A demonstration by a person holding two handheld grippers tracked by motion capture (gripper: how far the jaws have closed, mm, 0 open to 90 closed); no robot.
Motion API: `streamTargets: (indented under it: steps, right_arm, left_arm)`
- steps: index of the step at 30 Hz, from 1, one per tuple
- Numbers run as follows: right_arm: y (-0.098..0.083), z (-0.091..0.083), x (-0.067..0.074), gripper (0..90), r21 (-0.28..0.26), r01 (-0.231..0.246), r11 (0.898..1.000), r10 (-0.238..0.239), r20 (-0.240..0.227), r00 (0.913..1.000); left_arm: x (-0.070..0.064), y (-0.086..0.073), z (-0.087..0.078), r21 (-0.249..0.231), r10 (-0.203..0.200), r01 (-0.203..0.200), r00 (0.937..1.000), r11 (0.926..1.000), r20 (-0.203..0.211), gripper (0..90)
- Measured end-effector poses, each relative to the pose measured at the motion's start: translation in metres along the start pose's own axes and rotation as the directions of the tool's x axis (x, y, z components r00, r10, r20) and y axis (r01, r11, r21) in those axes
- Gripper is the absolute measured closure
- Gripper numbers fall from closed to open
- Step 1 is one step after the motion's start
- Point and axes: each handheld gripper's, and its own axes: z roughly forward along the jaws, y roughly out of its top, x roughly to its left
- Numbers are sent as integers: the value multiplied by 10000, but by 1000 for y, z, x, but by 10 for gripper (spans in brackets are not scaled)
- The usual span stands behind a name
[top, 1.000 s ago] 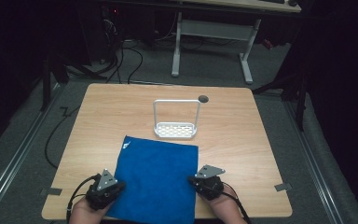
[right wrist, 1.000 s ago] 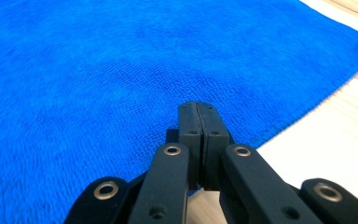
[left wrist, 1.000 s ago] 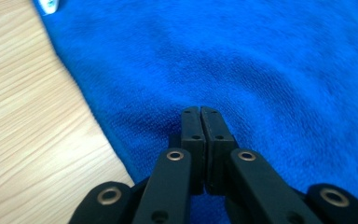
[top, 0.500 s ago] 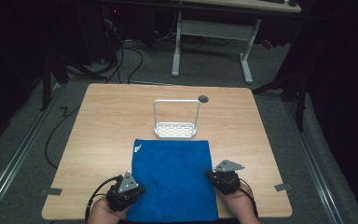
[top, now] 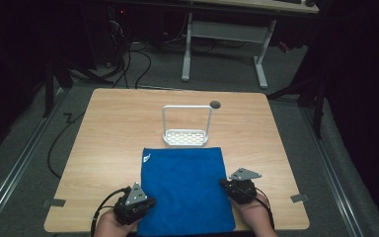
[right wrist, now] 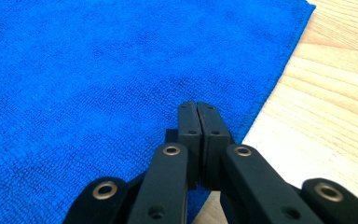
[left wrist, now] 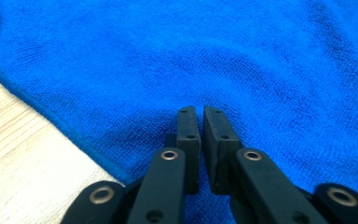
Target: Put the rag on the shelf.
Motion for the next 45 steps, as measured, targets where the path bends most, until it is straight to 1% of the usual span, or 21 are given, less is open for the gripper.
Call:
streamTargets:
  steps: [1,4,7,10,14,15,16,18,19,21,24,25,26,28,32,34,36,37,38,39,45]
  right_arm:
    - [0,0,1,842,16,-131,9999,131,-26,9999]
    - [0,-1,1,808,32,-237,9997,237,-31,9997]
    - [-2,-8,-2,744,-163,-258,9995,259,66,9996]
    - [-7,-18,-9,696,-554,-272,9981,281,154,9995]
    - [-11,-24,-17,671,-774,-369,9963,389,236,9990]
    - [-10,-25,-18,672,-808,-465,9956,484,219,9986]
    - [-9,-24,-19,673,-901,-366,9953,400,361,9985]
    - [-8,-24,-18,672,-914,-347,9952,384,387,9985]
    - [-7,-23,-17,658,-941,-286,9952,318,322,9990]
    - [-7,-23,-16,644,-955,-264,9951,296,316,9991]
    - [-6,-25,-13,633,-1022,-123,9947,164,389,9991]
    - [-5,-26,-13,623,-1123,-119,9936,171,456,9988]
    - [-5,-26,-13,623,-1123,-119,9936,171,456,9988]
    - [-4,-28,-14,608,-1221,-164,9924,221,448,9988]
    - [-5,-28,-15,602,-1304,-188,9913,254,493,9985]
    - [-5,-28,-16,596,-1343,-260,9906,324,454,9984]
    - [-5,-28,-16,596,-1389,-277,9899,345,467,9983]
    - [-4,-27,-16,584,-1401,-369,9895,437,457,9980]
    - [-4,-27,-17,576,-1421,-357,9892,427,460,9980]
    - [-4,-26,-18,570,-1436,-341,9891,413,470,9980]
    - [-5,-21,-18,532,-1437,-559,9880,639,513,9966]
  left_arm:
    - [0,0,-1,-78,10,-12,9996,10000,-297,792]
    - [3,0,-5,-372,-223,207,9988,9991,-445,771]
    - [11,1,-11,-1024,-669,572,9934,9931,-937,714]
    - [22,4,-14,-1300,-1059,894,9864,9875,-1260,682]
    - [41,11,-8,-1411,-1670,1452,9733,9793,-1577,653]
    - [44,14,-5,-1396,-1673,1438,9702,9797,-1752,654]
    - [48,21,0,-1371,-1693,1424,9630,9803,-2099,661]
    - [50,24,2,-1350,-1658,1383,9613,9811,-2201,661]
    - [53,29,5,-1408,-1661,1350,9563,9808,-2405,656]
    - [57,35,9,-1482,-1686,1342,9532,9798,-2511,656]
    - [71,46,20,-1348,-1902,1575,9407,9783,-2809,633]
    - [80,52,23,-1410,-1995,1633,9320,9765,-3025,639]
    - [80,52,23,-1410,-1995,1633,9320,9765,-3025,644]
    - [89,57,25,-1500,-2089,1687,9253,9742,-3164,644]
    - [107,64,32,-1501,-2326,1936,9200,9695,-3156,646]
    - [121,60,35,-1800,-2730,2269,9142,9571,-2994,655]
    - [124,59,38,-1807,-2822,2376,9154,9544,-2870,665]
    - [129,60,44,-1431,-2655,2322,9175,9621,-2961,668]
    - [129,60,44,-1431,-2655,2322,9175,9621,-2961,668]
    - [134,62,49,-1050,-2572,2365,9218,9659,-2900,668]
    - [139,59,57,-1180,-2848,2625,9236,9577,-2564,663]
